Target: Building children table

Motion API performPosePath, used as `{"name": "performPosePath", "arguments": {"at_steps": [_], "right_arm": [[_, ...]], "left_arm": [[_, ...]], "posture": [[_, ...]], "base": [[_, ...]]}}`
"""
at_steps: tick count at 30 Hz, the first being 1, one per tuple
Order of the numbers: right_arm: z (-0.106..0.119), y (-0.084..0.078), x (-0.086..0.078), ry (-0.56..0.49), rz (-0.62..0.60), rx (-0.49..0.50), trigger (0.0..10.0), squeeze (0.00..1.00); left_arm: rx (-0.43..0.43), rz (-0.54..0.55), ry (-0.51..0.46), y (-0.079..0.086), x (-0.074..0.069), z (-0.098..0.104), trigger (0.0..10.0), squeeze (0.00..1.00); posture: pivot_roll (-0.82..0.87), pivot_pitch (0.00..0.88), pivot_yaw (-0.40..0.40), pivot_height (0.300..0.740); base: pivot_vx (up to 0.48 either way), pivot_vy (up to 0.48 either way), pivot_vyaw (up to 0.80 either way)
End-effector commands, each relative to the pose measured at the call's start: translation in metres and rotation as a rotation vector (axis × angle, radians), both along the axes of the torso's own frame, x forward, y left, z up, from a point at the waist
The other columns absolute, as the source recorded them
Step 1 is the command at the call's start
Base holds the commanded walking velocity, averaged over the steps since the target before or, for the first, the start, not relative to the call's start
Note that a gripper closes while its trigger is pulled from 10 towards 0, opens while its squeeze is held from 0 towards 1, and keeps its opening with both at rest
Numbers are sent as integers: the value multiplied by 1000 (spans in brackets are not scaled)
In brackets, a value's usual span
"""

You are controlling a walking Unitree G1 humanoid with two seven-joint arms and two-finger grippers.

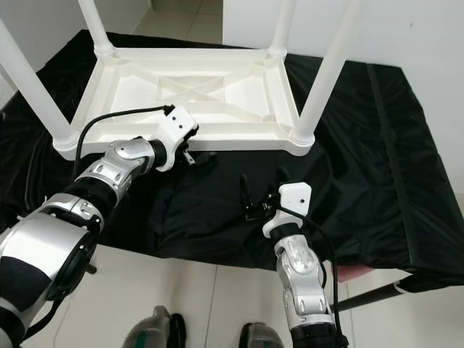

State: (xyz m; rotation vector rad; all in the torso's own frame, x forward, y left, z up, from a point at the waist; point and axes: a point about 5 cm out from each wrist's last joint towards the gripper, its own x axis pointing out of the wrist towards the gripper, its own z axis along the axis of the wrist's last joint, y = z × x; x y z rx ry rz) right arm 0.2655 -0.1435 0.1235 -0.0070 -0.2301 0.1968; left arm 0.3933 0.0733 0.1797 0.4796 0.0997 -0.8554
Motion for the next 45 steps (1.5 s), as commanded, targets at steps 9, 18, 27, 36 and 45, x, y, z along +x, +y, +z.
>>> {"name": "performPosePath", "arguments": {"at_steps": [9,18,27,36,45], "right_arm": [[3,-3,-8,-2,-53,11,10000,0],[6,-7,-24,5,-77,16,10000,0],[10,-11,-34,21,-85,-5,10000,0],[10,-10,-39,41,-82,-13,10000,0],[10,-8,-40,57,-78,-13,10000,0]], "left_arm": [[71,-85,46,-10,-1,1,10000,0],[49,-48,60,-13,1,3,10000,0],[15,25,92,-7,3,-1,10000,0],[72,137,140,12,4,-16,10000,0],[95,209,173,25,4,-24,10000,0]], "posture": [[-131,125,107,740],[-164,151,108,740],[-198,180,91,740],[-199,189,90,740],[-189,193,92,740]], "base": [[0,0,0],[0,0,0],[0,0,0],[0,0,0],[0,0,0]]}}
